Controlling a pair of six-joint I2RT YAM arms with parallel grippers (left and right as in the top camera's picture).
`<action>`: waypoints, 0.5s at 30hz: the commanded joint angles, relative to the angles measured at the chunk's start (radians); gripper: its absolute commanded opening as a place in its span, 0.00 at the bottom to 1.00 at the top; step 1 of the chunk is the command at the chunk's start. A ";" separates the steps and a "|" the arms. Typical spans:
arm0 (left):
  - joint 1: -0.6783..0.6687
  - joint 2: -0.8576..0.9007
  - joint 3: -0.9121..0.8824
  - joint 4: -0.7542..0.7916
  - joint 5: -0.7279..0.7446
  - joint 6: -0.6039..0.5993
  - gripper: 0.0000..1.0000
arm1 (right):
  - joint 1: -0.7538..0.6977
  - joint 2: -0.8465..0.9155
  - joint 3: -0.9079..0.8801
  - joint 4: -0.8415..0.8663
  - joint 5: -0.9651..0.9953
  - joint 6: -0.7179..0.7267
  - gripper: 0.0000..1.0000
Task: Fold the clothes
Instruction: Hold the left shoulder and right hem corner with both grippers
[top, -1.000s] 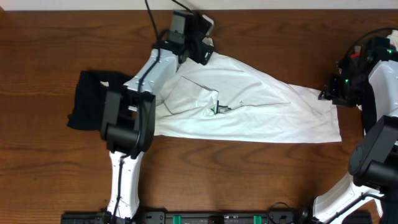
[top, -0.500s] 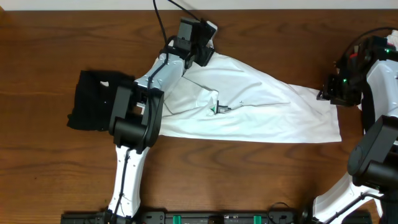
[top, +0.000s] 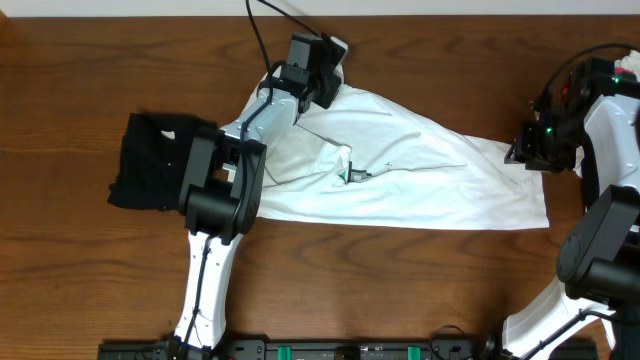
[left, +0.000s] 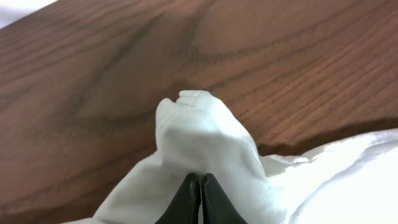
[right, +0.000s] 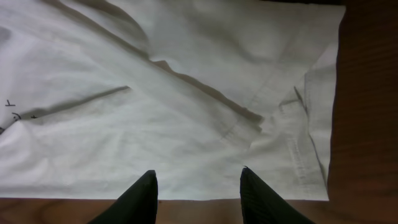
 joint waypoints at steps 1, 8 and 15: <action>0.000 -0.014 0.018 -0.013 -0.004 -0.024 0.06 | 0.006 -0.012 0.001 -0.004 -0.005 0.013 0.41; 0.000 -0.085 0.018 -0.148 -0.005 -0.044 0.06 | 0.006 -0.012 0.001 -0.002 -0.005 0.013 0.41; 0.000 -0.161 0.018 -0.188 -0.004 -0.068 0.23 | 0.006 -0.012 0.001 -0.001 -0.005 0.013 0.41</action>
